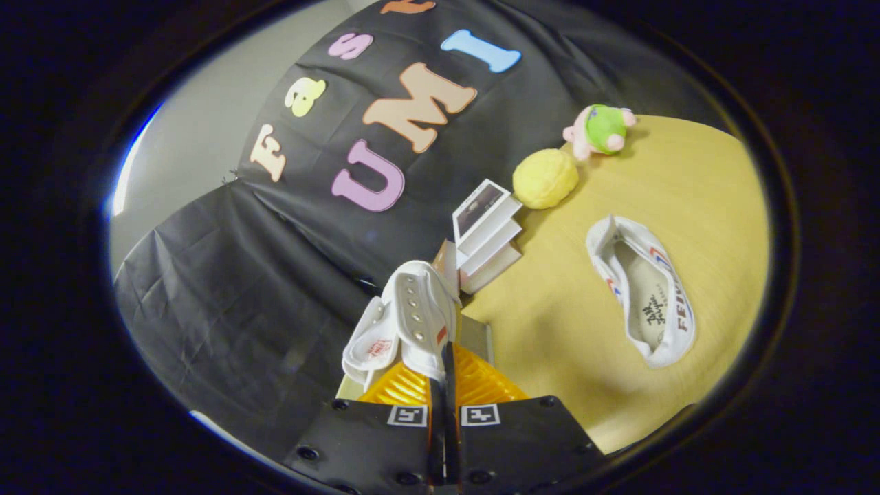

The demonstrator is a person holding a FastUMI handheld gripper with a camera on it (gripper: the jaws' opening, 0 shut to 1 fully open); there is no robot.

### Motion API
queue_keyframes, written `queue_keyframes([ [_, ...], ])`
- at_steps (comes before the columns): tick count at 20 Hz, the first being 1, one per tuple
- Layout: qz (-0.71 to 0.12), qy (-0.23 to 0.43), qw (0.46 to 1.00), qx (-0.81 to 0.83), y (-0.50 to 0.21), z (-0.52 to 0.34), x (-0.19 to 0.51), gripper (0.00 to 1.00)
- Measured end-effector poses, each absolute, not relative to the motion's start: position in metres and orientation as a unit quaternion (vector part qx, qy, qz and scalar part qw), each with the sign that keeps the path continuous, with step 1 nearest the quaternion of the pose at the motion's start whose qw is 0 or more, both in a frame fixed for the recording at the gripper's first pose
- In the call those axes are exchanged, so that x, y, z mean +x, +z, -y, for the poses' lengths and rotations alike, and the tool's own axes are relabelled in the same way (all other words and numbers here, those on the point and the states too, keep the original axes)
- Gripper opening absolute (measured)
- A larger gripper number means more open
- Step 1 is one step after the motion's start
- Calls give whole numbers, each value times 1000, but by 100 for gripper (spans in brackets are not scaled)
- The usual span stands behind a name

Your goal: Open the storage box then place both shoes into the box .Put the left shoe in first, then the right shoe, with the right side of both shoes facing outward in a uniform manner.

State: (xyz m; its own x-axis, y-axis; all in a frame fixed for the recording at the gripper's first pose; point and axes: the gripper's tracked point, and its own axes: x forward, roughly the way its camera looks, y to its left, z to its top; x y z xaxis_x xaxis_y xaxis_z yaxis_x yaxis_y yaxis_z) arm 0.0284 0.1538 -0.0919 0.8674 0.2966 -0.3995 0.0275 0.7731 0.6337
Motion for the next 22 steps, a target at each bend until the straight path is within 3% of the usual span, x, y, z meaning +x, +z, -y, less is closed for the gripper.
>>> queue_keyframes([
  [6, -232, 115, 914, 311, -51, -224, 50, 4],
  [11, -256, 126, 911, 298, -62, -282, 75, 4],
  [18, -296, 23, 905, 304, -120, -290, 97, 4],
  [22, -312, -2, 904, 291, -140, -296, 96, 4],
])
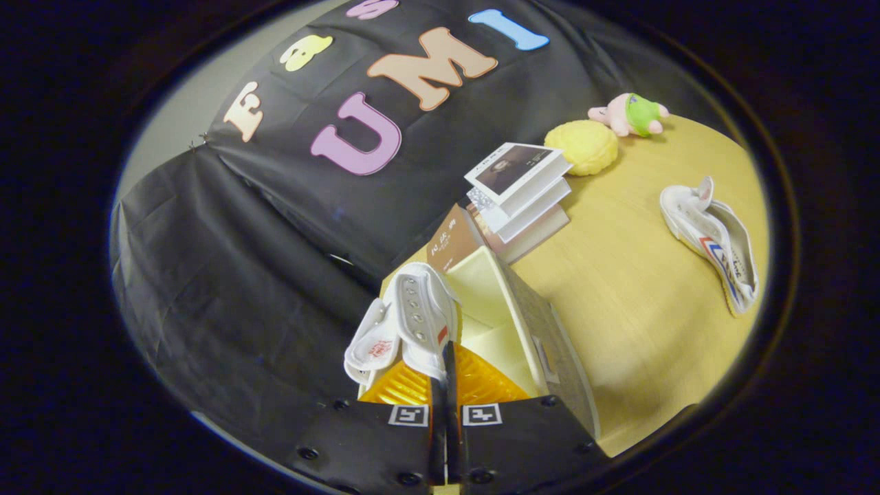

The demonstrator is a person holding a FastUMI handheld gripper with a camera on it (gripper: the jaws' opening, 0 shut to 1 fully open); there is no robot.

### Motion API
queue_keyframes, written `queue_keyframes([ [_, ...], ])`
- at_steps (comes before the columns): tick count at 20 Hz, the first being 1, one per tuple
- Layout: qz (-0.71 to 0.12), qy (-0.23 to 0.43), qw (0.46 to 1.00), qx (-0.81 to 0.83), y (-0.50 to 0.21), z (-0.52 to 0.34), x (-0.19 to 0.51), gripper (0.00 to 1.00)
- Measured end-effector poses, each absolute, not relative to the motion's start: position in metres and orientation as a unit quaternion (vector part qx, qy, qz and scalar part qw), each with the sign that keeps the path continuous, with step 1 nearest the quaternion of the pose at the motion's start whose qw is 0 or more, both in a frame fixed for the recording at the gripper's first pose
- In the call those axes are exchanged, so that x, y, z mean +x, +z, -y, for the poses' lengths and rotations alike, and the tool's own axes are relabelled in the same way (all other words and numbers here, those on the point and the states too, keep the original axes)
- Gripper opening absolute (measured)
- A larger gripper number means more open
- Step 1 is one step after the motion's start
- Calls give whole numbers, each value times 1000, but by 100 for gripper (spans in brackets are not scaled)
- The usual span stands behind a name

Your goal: Open the storage box then place both shoes into the box .Put the left shoe in first, then the right shoe, with the right side of both shoes facing outward in a uniform manner.

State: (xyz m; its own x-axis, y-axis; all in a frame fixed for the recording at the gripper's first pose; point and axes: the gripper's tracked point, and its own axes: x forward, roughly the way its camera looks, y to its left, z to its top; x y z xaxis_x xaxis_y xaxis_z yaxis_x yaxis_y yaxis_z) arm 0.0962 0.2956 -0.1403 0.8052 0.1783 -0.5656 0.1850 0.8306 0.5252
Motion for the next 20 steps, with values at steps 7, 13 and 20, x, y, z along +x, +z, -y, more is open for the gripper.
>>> queue_keyframes([
  [7, -307, -24, 894, 326, -148, -309, 83, 5],
  [13, -375, 9, 876, 301, -182, -344, 60, 5],
  [20, -345, 26, 895, 283, -169, -342, 73, 5],
])
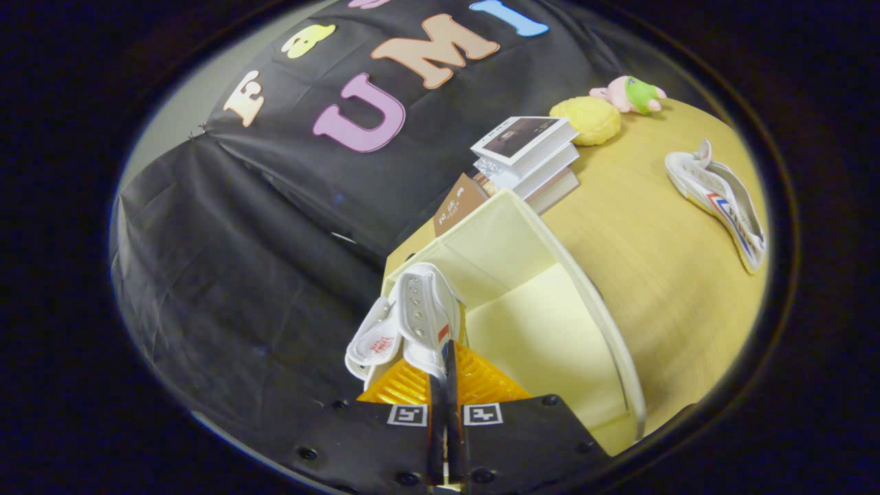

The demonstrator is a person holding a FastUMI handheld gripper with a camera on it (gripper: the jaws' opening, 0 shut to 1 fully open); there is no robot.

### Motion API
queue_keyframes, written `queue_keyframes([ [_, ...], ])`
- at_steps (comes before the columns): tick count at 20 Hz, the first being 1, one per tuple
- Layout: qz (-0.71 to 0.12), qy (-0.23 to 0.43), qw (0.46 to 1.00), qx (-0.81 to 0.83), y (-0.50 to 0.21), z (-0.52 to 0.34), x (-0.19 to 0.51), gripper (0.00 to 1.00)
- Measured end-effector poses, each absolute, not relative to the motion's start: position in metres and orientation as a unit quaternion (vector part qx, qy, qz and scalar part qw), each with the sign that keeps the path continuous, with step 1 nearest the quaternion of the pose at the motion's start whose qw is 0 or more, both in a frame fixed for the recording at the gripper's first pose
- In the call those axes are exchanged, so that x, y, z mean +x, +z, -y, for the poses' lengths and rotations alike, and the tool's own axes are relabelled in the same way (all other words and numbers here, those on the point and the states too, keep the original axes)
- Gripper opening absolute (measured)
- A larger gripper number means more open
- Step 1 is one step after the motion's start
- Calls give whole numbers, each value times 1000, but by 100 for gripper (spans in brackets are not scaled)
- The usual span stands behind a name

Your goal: Open the storage box then place both shoes into the box .Put the left shoe in first, then the right shoe, with the right side of both shoes facing outward in a uniform manner.

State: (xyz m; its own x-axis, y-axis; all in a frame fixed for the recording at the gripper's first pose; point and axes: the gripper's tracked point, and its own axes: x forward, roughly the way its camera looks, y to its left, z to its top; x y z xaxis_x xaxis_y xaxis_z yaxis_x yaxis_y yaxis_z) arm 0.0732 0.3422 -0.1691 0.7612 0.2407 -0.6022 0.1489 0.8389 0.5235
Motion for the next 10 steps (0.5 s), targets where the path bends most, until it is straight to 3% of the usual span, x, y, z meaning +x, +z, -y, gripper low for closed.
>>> queue_keyframes([
  [1, -345, 39, 895, 280, -170, -348, 74, 7],
  [4, -337, 68, 905, 252, -162, -354, 64, 35],
  [7, -270, 131, 915, 271, -108, -368, 63, 63],
  [10, -181, 128, 954, 202, -53, -338, 60, 90],
])
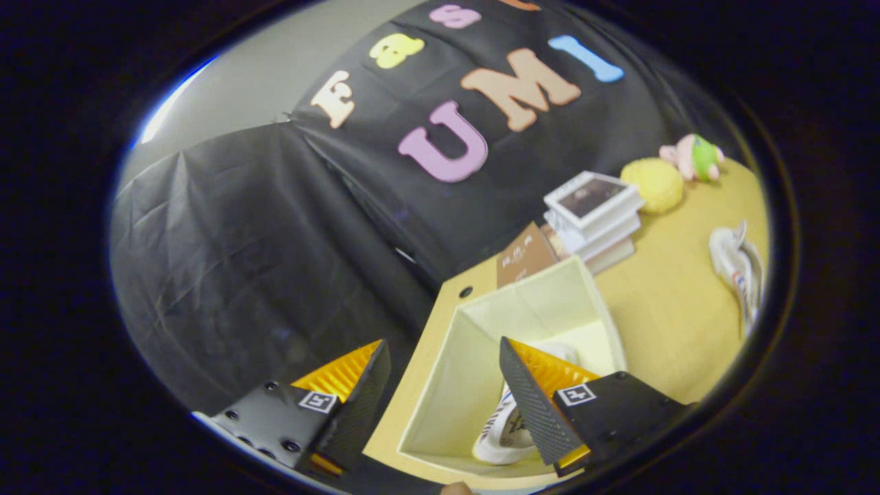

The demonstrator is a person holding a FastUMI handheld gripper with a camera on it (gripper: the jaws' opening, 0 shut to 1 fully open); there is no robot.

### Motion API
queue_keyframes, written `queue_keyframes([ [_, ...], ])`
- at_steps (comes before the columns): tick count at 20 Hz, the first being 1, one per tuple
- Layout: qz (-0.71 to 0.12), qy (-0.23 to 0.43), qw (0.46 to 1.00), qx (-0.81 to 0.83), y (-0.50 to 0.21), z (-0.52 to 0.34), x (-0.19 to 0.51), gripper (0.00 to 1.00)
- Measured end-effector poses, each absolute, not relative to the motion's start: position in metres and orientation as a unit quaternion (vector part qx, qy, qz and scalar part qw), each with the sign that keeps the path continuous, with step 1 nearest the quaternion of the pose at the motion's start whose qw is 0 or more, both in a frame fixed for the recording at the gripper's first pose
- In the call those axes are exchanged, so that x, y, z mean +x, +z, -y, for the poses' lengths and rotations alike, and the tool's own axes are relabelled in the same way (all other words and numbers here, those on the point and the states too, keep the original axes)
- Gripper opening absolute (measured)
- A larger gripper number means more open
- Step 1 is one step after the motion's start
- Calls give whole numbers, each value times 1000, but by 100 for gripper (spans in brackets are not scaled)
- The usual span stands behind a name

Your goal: Open the storage box then place both shoes into the box .Put the left shoe in first, then the right shoe, with the right side of both shoes facing outward in a uniform manner.

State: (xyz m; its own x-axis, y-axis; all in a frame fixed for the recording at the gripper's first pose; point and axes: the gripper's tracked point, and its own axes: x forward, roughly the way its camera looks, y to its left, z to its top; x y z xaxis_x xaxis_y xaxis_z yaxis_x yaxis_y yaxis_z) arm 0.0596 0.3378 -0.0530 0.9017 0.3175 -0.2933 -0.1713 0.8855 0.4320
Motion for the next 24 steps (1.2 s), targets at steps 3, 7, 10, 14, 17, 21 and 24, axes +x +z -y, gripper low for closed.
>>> queue_keyframes([
  [3, -148, 131, 963, 185, -16, -312, 45, 100],
  [7, -142, 80, 978, 132, -11, -230, 30, 100],
  [10, -156, 23, 985, 70, -33, -157, 21, 100],
  [14, -203, -39, 978, -25, -78, -72, 10, 100],
  [17, -246, -93, 961, -89, -109, -10, 8, 100],
  [21, -289, -129, 947, -64, -143, 36, 20, 100],
  [24, -317, -138, 938, -35, -176, 53, 33, 100],
])
